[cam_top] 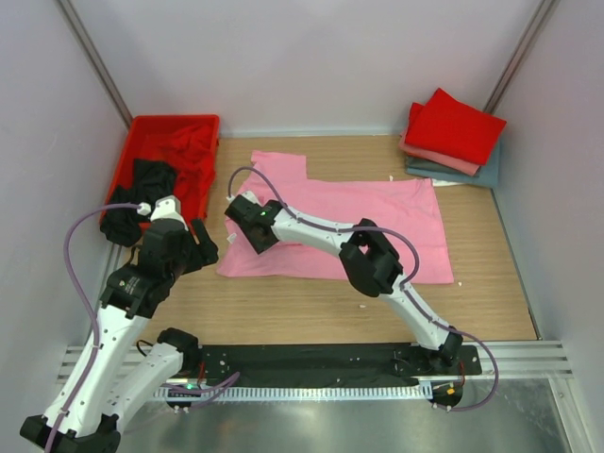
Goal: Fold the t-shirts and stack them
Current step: Fold the tshirt
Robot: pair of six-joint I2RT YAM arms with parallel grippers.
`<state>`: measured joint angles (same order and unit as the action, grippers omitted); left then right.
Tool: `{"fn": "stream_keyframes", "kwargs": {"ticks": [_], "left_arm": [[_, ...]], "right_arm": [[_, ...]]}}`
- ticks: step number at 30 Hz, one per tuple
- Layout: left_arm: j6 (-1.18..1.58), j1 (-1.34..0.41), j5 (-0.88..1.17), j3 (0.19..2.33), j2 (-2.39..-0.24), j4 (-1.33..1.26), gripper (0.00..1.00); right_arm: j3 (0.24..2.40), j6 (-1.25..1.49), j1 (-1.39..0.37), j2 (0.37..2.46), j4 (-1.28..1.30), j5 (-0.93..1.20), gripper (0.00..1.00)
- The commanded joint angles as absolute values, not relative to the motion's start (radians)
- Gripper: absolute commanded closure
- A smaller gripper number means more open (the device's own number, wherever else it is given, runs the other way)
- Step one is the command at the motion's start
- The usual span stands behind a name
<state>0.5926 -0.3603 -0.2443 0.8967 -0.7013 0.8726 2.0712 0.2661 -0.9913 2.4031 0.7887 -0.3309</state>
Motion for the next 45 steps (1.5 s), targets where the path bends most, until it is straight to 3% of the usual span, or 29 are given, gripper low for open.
{"fn": "stream_keyframes", "kwargs": {"ticks": [1,6,10,14,35,38,40,41,42,45], "left_arm": [[0.575,-0.354,-0.256,0.896,-0.69,0.853,0.32],[0.574,-0.354,-0.255,0.896,-0.695,0.851,0.32],[0.574,-0.354,-0.256,0.896,-0.696,0.853,0.32],[0.574,-0.354,-0.256,0.894,-0.696,0.853,0.32],[0.574,-0.353,-0.252,0.894,-0.718,0.856,0.33],[0.574,-0.353,-0.25,0.894,-0.722,0.853,0.33],[0.574,-0.353,-0.25,0.894,-0.729,0.853,0.34],[0.574,-0.353,-0.249,0.894,-0.73,0.853,0.33],[0.574,-0.353,-0.247,0.894,-0.733,0.854,0.33],[0.572,-0.353,-0.245,0.894,-0.742,0.853,0.34]], "right_arm": [[2.102,0.249,-0.996,2.401,0.801,-0.359,0.55],[2.091,0.242,-0.996,2.384,0.801,-0.383,0.68],[2.092,0.236,-0.996,2.37,0.801,-0.391,0.87],[2.097,0.222,-0.996,2.365,0.807,-0.4,0.97],[2.092,0.144,-0.878,2.295,0.801,-0.512,0.99],[2.103,0.132,-0.851,2.307,0.801,-0.514,0.88],[2.115,0.132,-0.838,2.319,0.802,-0.505,0.73],[2.129,0.129,-0.827,2.322,0.798,-0.502,0.63],[2.14,0.124,-0.81,2.325,0.795,-0.499,0.43],[2.178,0.11,-0.772,2.329,0.772,-0.517,0.14]]}}
